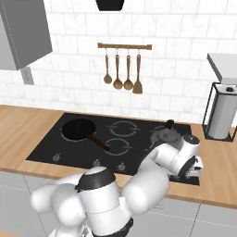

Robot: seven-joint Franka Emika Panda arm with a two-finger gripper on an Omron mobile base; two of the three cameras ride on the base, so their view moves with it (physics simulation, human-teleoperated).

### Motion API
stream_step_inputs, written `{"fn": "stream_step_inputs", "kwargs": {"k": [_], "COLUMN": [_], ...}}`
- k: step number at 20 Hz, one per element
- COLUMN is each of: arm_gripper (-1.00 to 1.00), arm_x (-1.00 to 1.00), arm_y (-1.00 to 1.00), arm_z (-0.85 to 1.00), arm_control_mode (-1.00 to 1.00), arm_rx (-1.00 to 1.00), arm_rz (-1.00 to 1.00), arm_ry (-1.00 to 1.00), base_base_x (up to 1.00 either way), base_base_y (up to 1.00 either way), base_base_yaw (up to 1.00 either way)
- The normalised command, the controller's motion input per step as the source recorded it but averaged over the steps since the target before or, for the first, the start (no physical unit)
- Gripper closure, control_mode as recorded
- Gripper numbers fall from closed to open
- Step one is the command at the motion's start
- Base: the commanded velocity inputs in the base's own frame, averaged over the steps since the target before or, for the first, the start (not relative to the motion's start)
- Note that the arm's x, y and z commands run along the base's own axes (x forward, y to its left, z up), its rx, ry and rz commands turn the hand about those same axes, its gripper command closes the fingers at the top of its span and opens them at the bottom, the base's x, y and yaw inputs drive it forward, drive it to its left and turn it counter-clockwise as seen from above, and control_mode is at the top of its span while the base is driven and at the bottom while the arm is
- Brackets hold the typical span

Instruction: Pick the kettle from the counter and place it on a stove burner. Then turn the burner on.

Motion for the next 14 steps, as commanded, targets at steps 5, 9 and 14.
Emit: {"fn": "stream_step_inputs", "kwargs": {"k": [5,9,14], "arm_gripper": [-1.0,-1.0,-1.0], "arm_x": [0.08,0.16,0.14], "arm_y": [0.13,0.05,0.0], "arm_z": [-0.22,-0.14,-0.18], "arm_control_mode": [-1.0,-1.0,-1.0], "arm_rx": [0.0,0.0,0.0], "arm_rz": [0.0,0.0,0.0], "arm_ry": [0.0,0.0,0.0], "base_base_x": [0.0,0.0,0.0], "base_base_y": [0.0,0.0,0.0], "base_base_yaw": [0.0,0.0,0.0]}}
